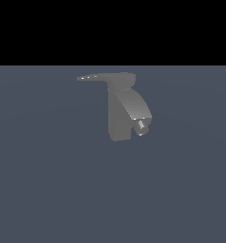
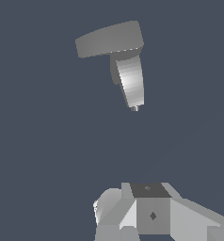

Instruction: Turn on the faucet by rotating a designated handle.

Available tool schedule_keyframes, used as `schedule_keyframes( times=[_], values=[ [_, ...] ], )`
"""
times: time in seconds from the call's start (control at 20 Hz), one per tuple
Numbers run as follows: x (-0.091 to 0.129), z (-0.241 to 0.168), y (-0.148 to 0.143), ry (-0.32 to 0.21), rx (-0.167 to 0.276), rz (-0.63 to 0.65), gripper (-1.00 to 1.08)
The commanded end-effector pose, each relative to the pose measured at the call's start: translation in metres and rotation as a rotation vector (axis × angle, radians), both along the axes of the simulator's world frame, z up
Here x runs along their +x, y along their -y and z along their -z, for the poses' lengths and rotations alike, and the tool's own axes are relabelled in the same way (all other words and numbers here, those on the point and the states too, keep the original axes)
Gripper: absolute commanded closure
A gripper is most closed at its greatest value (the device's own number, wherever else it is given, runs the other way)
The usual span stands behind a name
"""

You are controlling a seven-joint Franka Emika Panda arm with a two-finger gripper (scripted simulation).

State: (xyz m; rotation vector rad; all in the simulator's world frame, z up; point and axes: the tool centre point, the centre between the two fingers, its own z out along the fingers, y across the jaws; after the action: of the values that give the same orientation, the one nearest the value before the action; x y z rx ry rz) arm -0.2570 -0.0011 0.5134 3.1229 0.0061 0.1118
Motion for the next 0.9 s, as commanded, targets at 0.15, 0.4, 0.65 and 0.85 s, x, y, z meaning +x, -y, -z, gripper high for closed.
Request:
schedule_keyframes(
  times=[0.15, 0.4, 0.65, 0.85],
  values=[
    [0.001, 0.001, -0.001, 0.0, 0.0, 0.005, 1.08],
    [0.005, 0.006, -0.007, -0.001, 0.002, 0.033, 1.08],
    [0.013, 0.016, -0.019, -0.003, 0.004, 0.087, 1.08],
    [0.023, 0.027, -0.033, -0.005, 0.008, 0.149, 1.08]
  ],
)
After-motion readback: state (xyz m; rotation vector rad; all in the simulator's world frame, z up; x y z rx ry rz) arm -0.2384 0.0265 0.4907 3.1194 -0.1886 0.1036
